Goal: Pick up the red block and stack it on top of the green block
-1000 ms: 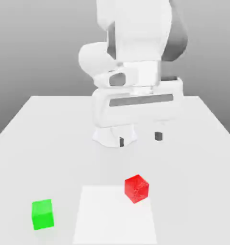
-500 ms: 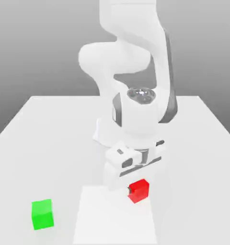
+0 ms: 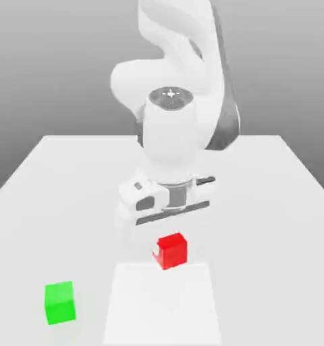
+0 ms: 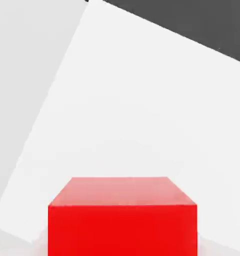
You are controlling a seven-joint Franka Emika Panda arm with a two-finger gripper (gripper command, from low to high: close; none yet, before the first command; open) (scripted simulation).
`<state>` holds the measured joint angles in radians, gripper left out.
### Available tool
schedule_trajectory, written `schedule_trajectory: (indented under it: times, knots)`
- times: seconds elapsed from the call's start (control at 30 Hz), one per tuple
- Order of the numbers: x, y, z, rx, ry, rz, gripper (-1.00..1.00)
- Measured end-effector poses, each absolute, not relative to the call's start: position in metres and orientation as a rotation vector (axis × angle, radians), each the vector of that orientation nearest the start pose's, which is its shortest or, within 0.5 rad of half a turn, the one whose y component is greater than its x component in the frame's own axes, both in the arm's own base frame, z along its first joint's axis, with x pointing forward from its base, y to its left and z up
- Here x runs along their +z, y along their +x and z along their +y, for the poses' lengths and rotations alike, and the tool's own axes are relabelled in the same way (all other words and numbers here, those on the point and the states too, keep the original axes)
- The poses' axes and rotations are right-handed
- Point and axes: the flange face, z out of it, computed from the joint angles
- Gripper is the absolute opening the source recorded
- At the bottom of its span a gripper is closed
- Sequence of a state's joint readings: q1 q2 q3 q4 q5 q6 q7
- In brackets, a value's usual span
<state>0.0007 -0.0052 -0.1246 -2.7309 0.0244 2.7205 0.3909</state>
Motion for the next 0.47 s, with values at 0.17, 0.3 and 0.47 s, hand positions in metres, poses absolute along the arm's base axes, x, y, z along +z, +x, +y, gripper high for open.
schedule_trajectory:
  times: [0.17, 0.3, 0.47]
  knots:
    - [0.243, 0.415, -0.177, 0.003, -2.875, 1.256, -1.00]
    - [0.209, 0.422, -0.189, -0.001, -2.865, 1.284, -1.00]
    - [0.187, 0.421, -0.190, 0.001, -2.865, 1.287, 1.00]
